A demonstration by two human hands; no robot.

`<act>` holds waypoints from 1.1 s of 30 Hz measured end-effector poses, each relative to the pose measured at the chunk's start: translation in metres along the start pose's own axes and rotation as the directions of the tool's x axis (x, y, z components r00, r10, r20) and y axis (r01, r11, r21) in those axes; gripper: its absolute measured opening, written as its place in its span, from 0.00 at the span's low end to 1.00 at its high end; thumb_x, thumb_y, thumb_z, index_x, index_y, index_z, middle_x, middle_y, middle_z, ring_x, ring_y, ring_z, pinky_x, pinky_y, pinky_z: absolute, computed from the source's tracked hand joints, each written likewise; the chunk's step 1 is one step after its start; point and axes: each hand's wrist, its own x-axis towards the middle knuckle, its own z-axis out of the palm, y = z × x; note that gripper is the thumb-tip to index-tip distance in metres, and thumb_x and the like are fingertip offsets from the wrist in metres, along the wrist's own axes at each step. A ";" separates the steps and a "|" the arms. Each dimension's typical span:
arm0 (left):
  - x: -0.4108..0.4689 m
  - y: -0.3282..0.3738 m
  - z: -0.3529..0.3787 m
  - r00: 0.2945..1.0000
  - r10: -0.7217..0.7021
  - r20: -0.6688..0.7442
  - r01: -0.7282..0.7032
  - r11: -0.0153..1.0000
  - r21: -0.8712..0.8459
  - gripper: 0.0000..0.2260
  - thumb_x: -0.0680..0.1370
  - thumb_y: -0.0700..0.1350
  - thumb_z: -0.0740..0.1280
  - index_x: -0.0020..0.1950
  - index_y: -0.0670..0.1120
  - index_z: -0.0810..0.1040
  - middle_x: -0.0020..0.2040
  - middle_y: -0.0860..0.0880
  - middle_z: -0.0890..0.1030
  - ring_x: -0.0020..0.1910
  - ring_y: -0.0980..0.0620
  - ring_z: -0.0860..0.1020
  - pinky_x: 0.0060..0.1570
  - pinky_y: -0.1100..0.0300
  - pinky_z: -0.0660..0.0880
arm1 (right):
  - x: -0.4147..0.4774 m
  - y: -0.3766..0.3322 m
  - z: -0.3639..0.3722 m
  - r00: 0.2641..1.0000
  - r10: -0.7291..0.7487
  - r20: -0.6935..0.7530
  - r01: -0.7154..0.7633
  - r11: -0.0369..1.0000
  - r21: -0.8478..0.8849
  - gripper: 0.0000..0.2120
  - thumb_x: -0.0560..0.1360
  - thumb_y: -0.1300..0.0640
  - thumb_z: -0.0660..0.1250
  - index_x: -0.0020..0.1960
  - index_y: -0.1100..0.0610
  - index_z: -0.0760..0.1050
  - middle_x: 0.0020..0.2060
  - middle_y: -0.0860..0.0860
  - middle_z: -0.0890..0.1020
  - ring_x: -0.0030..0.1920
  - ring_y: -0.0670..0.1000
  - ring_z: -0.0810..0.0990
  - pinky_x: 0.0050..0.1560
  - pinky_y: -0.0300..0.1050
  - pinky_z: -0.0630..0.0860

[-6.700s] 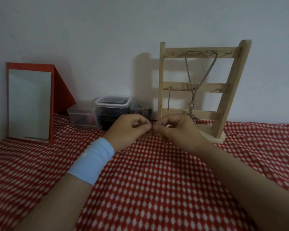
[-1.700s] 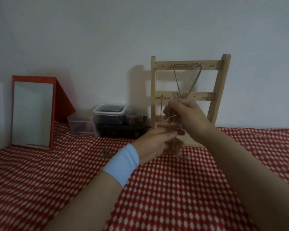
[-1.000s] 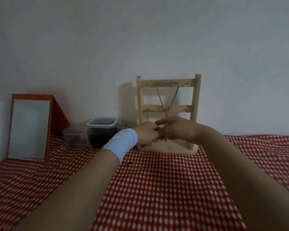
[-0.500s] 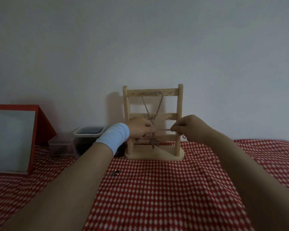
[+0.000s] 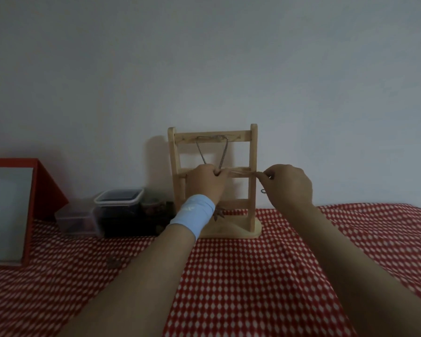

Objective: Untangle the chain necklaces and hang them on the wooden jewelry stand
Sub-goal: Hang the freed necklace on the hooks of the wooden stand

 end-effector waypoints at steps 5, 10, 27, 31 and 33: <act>-0.015 -0.012 0.005 0.983 -0.062 0.173 0.063 0.998 0.000 0.23 0.79 0.56 0.63 0.34 0.38 0.78 0.29 0.45 0.79 0.29 0.47 0.78 0.33 0.61 0.72 | -0.008 0.005 0.013 0.984 0.026 0.175 -0.026 1.000 -0.002 0.18 0.79 0.41 0.67 0.42 0.54 0.84 0.32 0.46 0.82 0.33 0.47 0.80 0.40 0.47 0.82; -0.034 -0.025 0.009 0.916 -0.089 0.391 0.147 0.982 -0.122 0.14 0.81 0.50 0.63 0.44 0.43 0.81 0.37 0.48 0.84 0.30 0.51 0.79 0.43 0.51 0.82 | -0.019 0.003 0.030 0.918 0.082 0.389 -0.075 0.997 -0.033 0.15 0.80 0.44 0.66 0.48 0.54 0.83 0.37 0.48 0.84 0.36 0.48 0.82 0.39 0.44 0.81; -0.042 -0.089 -0.071 0.789 -0.162 0.593 0.067 0.981 0.180 0.12 0.80 0.48 0.63 0.46 0.43 0.83 0.47 0.47 0.84 0.45 0.49 0.81 0.53 0.55 0.77 | -0.045 -0.055 0.048 0.755 -0.098 0.649 0.121 0.993 0.010 0.13 0.81 0.47 0.64 0.52 0.56 0.82 0.44 0.51 0.86 0.41 0.50 0.86 0.48 0.48 0.85; -0.055 -0.112 -0.104 0.751 -0.233 0.618 -0.014 0.930 0.367 0.12 0.80 0.43 0.61 0.58 0.44 0.82 0.57 0.46 0.82 0.56 0.47 0.79 0.62 0.55 0.73 | -0.070 -0.095 0.065 0.563 -0.313 0.765 0.254 0.946 0.200 0.08 0.80 0.49 0.66 0.54 0.49 0.83 0.51 0.45 0.84 0.50 0.44 0.81 0.58 0.43 0.79; -0.064 -0.124 -0.116 0.723 -0.256 0.641 -0.031 0.916 0.400 0.12 0.80 0.42 0.60 0.60 0.44 0.80 0.58 0.47 0.80 0.57 0.46 0.78 0.62 0.53 0.73 | -0.080 -0.110 0.075 0.531 -0.372 0.761 0.304 0.922 0.239 0.09 0.79 0.51 0.68 0.58 0.47 0.83 0.57 0.44 0.83 0.55 0.44 0.80 0.59 0.40 0.74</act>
